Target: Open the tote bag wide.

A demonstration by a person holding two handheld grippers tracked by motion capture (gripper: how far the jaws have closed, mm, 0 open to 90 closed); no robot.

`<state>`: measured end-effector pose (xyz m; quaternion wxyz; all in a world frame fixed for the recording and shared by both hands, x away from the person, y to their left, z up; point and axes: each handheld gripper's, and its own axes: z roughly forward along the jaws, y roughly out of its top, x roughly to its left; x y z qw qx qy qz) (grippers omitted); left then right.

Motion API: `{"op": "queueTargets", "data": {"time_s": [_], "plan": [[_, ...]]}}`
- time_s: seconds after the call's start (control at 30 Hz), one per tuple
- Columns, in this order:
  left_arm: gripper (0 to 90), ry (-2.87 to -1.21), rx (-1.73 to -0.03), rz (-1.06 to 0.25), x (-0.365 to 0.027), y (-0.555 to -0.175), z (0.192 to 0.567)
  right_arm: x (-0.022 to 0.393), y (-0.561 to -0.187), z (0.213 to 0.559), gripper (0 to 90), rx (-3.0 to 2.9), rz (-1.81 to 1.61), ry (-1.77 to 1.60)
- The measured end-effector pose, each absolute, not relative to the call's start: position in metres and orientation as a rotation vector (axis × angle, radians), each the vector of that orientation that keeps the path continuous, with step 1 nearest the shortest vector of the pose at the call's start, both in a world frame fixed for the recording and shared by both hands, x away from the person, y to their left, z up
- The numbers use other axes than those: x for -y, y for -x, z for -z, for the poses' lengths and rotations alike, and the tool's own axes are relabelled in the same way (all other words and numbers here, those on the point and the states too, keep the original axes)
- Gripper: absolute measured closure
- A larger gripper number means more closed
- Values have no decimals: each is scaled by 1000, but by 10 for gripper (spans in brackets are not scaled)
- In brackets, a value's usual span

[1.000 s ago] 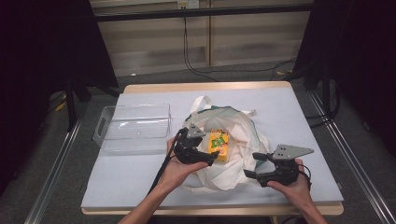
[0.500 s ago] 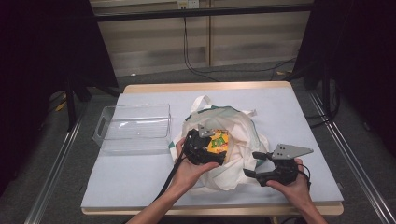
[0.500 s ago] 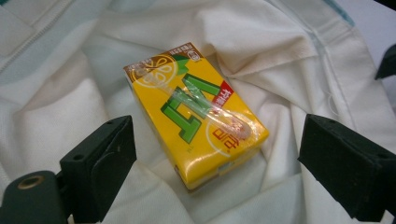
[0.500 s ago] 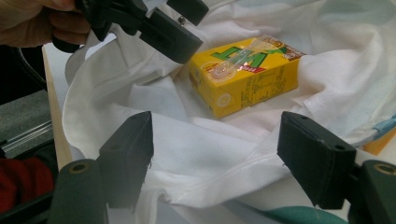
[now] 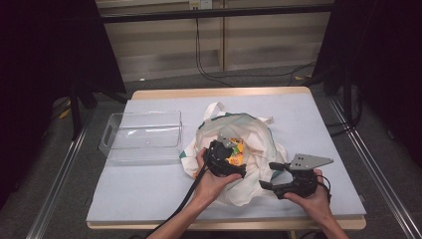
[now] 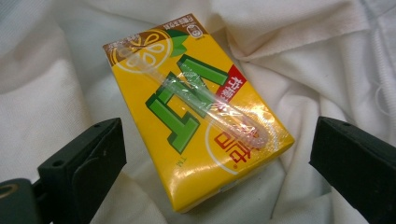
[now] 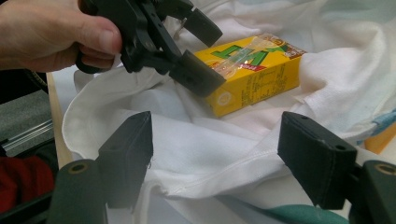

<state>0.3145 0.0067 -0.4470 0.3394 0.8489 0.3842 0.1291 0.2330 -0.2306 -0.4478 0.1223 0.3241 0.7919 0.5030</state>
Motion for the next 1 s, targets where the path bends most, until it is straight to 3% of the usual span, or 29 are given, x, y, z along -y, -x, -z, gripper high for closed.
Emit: {"op": "queueTargets", "data": {"time_s": [0.37, 0.53, 1.0], "plan": [[79, -2210, -1059, -344, 2, -320, 460, 231, -234, 449, 262, -2316, -1469, -946], [183, -2208, -1066, -332, 1, -320, 458, 232, -233, 448, 263, -2311, -1471, -948], [271, -2193, -1063, -265, -17, -325, 442, 232, -234, 448, 262, -2306, -1480, -955]]}}
